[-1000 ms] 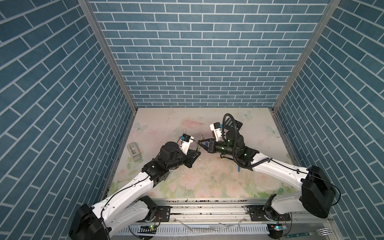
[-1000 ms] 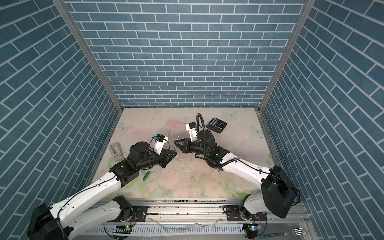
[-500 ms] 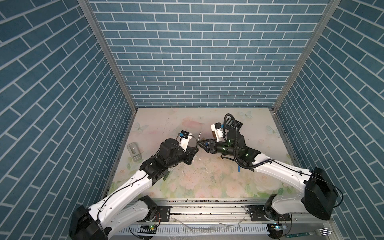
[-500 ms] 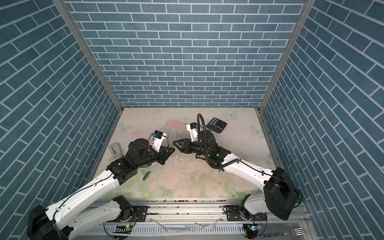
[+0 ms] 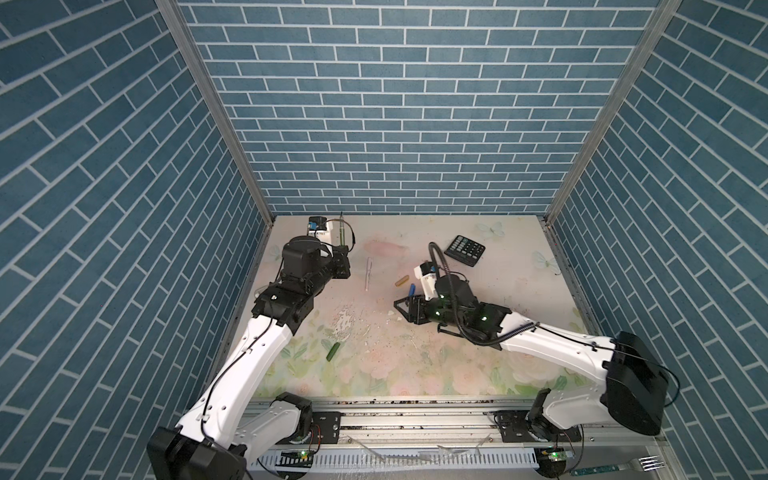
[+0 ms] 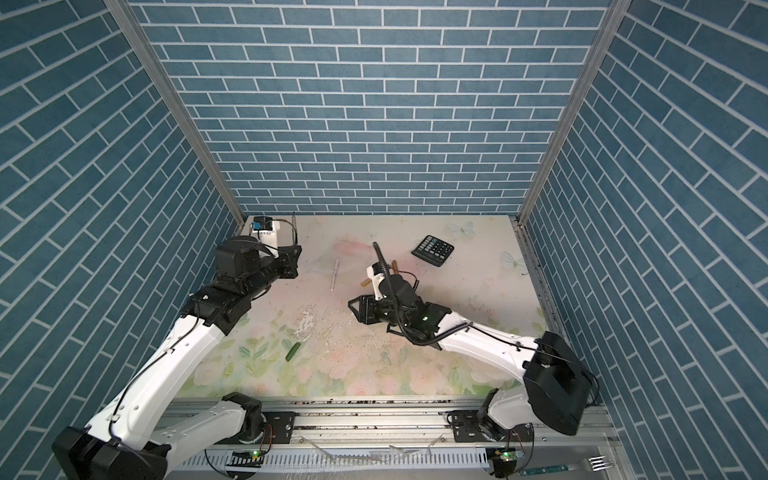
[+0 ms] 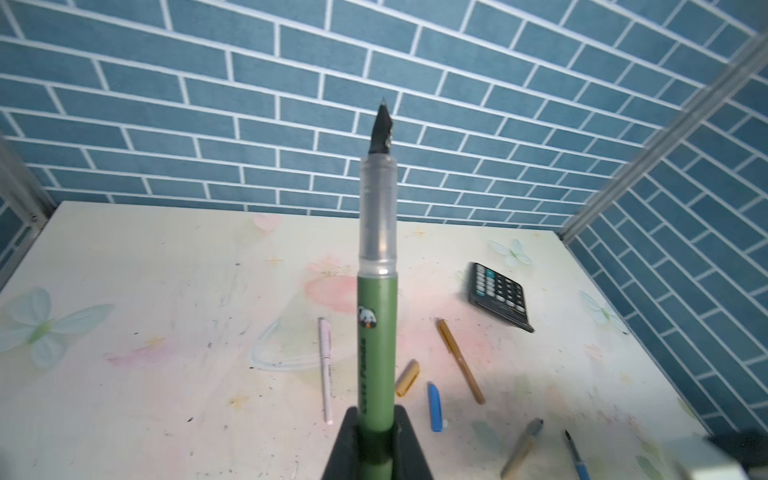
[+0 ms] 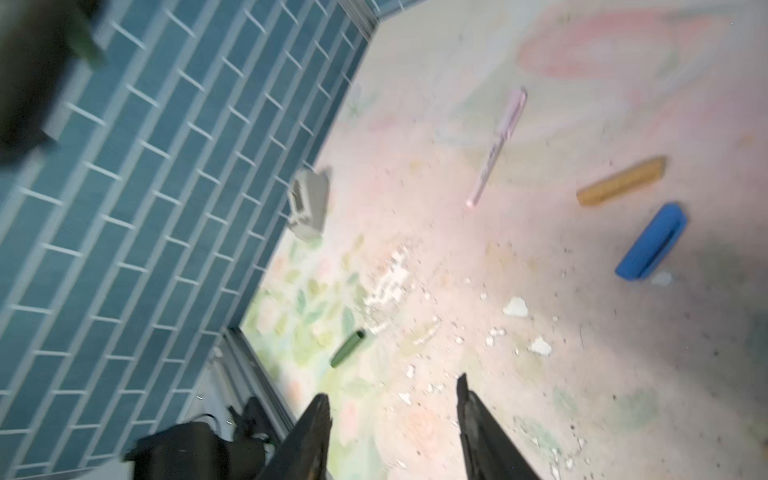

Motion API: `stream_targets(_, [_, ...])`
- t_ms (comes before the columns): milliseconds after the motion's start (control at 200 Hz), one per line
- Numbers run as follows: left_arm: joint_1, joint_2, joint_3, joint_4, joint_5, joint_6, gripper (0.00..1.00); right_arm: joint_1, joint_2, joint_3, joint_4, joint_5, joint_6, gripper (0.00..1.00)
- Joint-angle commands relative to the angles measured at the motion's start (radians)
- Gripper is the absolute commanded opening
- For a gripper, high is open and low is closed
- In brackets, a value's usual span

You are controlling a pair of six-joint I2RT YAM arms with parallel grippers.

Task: Insert the pens into the pen caps
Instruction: 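Move the right gripper down to the green cap lying near the robot, then close the right gripper on the green cap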

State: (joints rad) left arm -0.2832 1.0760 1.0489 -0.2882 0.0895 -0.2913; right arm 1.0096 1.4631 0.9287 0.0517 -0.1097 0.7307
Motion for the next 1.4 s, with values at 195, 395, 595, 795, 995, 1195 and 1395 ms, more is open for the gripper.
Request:
stream_targets(195, [0.112,-0.023,-0.061,-0.030,-0.052,-0.032,0.00,0.177,0.346,0.321,-0.243,0.180,-0.202,0.54])
stream_targets(395, [0.224,-0.059,-0.092,-0.040,-0.086,-0.105,0.00,0.237,0.536,0.516,-0.274,0.192,-0.260,0.59])
stream_targets(595, [0.264,-0.057,-0.096,-0.040,-0.086,-0.118,0.00,0.258,0.705,0.697,-0.340,0.205,-0.283,0.64])
stream_targets(795, [0.280,-0.056,-0.104,-0.032,-0.078,-0.122,0.00,0.291,0.844,0.865,-0.420,0.255,-0.281,0.68])
stream_targets(995, [0.282,-0.057,-0.110,-0.019,-0.066,-0.124,0.00,0.317,0.936,0.998,-0.509,0.305,-0.294,0.69])
stream_targets(1195, [0.283,-0.054,-0.111,-0.014,-0.059,-0.124,0.00,0.343,0.963,1.040,-0.589,0.357,-0.320,0.70])
stream_targets(1395, [0.283,-0.051,-0.114,-0.008,-0.047,-0.126,0.00,0.351,0.918,0.977,-0.605,0.378,-0.309,0.68])
